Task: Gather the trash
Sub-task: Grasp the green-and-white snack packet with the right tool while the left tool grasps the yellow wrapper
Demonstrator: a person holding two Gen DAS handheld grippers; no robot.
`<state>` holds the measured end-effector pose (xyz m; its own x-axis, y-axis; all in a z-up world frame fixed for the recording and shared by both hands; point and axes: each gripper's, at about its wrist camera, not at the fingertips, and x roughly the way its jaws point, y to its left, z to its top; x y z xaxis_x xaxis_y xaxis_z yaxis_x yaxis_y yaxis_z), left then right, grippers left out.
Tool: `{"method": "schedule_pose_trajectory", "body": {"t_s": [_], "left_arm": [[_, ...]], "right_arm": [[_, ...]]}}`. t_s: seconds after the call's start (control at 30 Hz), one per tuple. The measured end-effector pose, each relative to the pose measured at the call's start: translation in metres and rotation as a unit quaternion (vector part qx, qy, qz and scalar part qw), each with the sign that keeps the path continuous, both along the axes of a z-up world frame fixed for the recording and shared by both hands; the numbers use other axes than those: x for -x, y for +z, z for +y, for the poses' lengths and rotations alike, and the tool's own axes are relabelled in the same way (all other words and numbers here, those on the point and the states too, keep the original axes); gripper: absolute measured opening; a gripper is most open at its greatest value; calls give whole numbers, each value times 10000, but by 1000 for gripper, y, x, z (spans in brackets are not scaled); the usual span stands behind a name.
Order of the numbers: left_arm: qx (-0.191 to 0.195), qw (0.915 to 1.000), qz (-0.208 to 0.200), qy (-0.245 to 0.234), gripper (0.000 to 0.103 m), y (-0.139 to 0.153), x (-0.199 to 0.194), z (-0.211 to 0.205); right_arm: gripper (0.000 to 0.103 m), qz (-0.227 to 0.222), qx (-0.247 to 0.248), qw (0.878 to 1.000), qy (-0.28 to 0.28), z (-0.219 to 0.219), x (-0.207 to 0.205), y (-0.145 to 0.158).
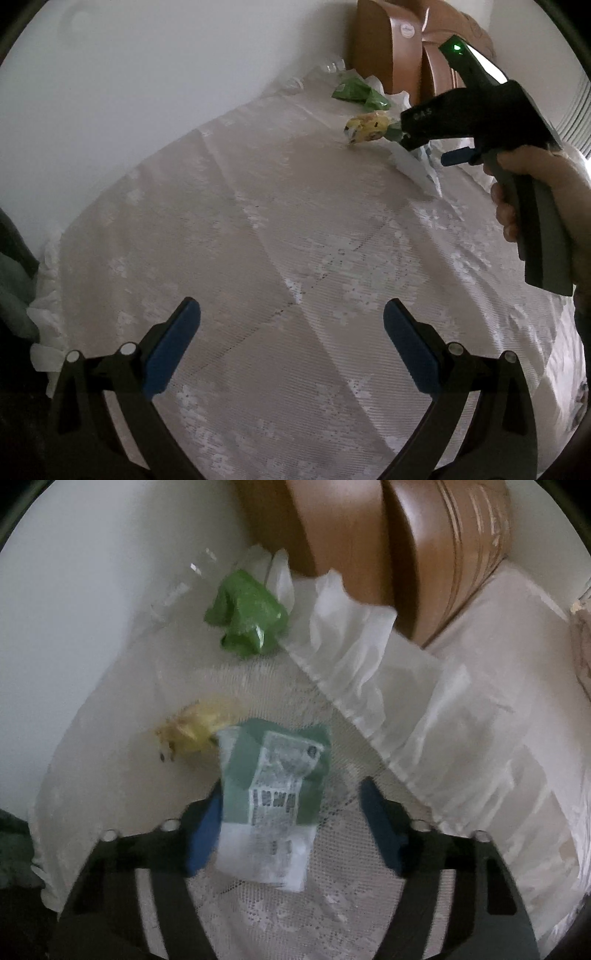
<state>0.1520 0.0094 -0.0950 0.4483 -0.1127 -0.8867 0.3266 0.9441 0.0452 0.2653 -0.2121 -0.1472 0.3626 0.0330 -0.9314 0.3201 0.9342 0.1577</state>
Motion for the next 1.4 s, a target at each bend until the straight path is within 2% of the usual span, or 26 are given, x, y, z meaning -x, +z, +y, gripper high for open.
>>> {"method": "schedule_pose_trajectory", "body": {"t_s": [0.07,0.13,0.23,0.37,0.4,0.47,0.5,0.53,0.67,0.83,1.0,1.07,1.17,1.2,1.23,1.3,1.37,1.4], "left_arm": [[37,10000,25,42,95,-1,-4,2],[62,9999,54,78,95,-2,-8,3],[74,9999,52,109,95,-1,-10,5],[80,9999,20,127,95,0,-10,5],[87,9999,24,137,95,0,-9,5],[111,9998,50,152,95,-2,-10,5],[133,9997,78,177,95,-3,-10,6],[148,9997,93,189,95,-3,-9,6],[182,9996,124,200,95,-4,-7,8],[228,9993,125,252,95,-5,-6,12],[272,9991,135,297,95,-7,-5,18],[281,9991,129,305,95,-6,-5,19],[292,9990,128,323,95,-6,-6,23],[296,9989,127,338,95,-6,-7,25],[299,9989,129,350,95,-6,-8,25],[323,9986,155,392,95,-7,-10,28],[331,9984,175,421,95,-8,-12,31],[330,9984,174,428,95,-8,-13,31]], "right_arm": [[55,-29,-120,9999,16,-1,0,2],[40,-62,-284,9996,37,-3,-1,6],[34,-92,-371,9992,80,-5,-1,8],[34,-140,-602,9981,26,-15,10,11],[35,-142,-689,9975,18,-15,12,10],[54,-113,-625,9979,-117,-17,13,12],[77,-130,-575,9981,-169,-19,13,14],[91,-152,-515,9983,-217,-17,14,16],[94,-6,-508,9985,-204,-12,0,16],[94,286,-125,9993,-197,-3,-23,2],[94,501,-171,9979,-364,0,-28,-12],[95,435,-163,9980,-431,1,-34,-15],[92,310,-213,9983,-436,2,-31,-13],[86,234,-278,9985,-412,1,-28,-10],[73,208,-388,9982,-398,-2,-23,-9],[71,194,-506,9978,-370,-6,-20,-8],[58,201,-668,9969,-353,-9,-20,-10],[59,195,-694,9968,-359,-10,-18,-10]]}}
